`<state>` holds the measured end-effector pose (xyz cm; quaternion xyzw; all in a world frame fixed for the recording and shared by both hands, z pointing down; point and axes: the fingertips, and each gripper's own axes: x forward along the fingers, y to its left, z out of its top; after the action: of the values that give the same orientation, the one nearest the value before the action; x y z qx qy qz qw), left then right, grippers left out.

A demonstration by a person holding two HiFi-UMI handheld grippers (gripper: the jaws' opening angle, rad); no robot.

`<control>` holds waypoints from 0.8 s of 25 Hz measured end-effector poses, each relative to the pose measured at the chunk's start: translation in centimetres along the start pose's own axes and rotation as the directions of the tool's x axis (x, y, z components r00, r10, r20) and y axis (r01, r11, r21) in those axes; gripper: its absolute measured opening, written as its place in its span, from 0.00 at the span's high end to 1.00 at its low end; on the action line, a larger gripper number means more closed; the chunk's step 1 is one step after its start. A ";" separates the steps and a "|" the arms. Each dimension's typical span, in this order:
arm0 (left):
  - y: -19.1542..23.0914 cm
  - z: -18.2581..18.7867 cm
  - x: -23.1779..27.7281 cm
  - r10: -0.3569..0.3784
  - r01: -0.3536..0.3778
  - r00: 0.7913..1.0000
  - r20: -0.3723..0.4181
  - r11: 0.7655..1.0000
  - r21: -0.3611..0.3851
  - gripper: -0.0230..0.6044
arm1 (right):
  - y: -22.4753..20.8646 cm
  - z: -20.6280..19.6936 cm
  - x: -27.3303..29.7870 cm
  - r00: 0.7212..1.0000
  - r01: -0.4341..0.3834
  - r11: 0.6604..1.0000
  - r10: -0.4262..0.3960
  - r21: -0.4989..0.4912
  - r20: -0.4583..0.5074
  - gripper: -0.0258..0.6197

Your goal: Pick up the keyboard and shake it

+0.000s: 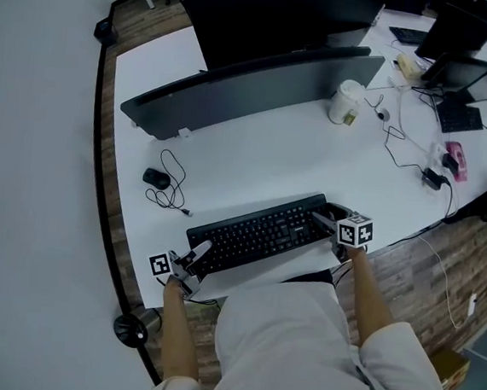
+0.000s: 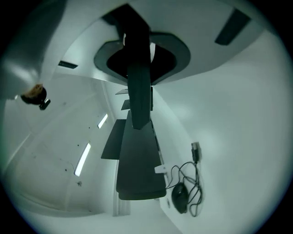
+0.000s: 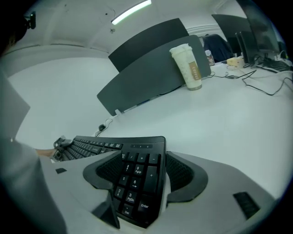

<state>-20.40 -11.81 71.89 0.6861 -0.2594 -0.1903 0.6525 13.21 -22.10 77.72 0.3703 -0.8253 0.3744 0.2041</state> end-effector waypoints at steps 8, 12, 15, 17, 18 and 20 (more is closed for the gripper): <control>-0.4 0.1 -1.4 0.098 -0.033 0.987 -0.131 0.903 0.427 0.79 | 0.3 1.9 -0.7 0.961 -0.275 0.959 0.276 0.068 0.003 0.48; -0.9 -0.2 -2.1 0.116 0.032 0.970 -0.213 0.808 0.588 0.78 | 2.4 1.3 -0.2 0.888 -0.435 0.895 0.444 0.098 -0.119 0.48; -0.3 -0.8 -2.3 0.159 0.054 0.946 -0.281 0.780 0.623 0.78 | 4.4 1.6 0.0 0.805 -0.558 0.804 0.584 0.205 -0.103 0.49; -0.1 -0.3 -2.3 0.191 0.025 0.941 -0.278 0.782 0.623 0.77 | 5.8 1.0 -0.2 0.747 -0.616 0.760 0.647 0.208 -0.152 0.60; -0.2 -0.1 -2.4 0.196 0.017 0.942 -0.272 0.782 0.623 0.77 | 6.5 0.6 -0.5 0.716 -0.644 0.740 0.672 0.191 -0.190 0.65; -0.7 0.3 -2.8 0.188 0.034 0.941 -0.282 0.776 0.630 0.76 | 7.7 0.8 -1.4 0.659 -0.702 0.697 0.713 0.144 -0.240 0.69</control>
<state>-22.69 -10.34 71.01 0.8742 -0.2234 0.0512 0.4282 8.18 -18.63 72.72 -0.0319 -0.8595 0.4881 0.1486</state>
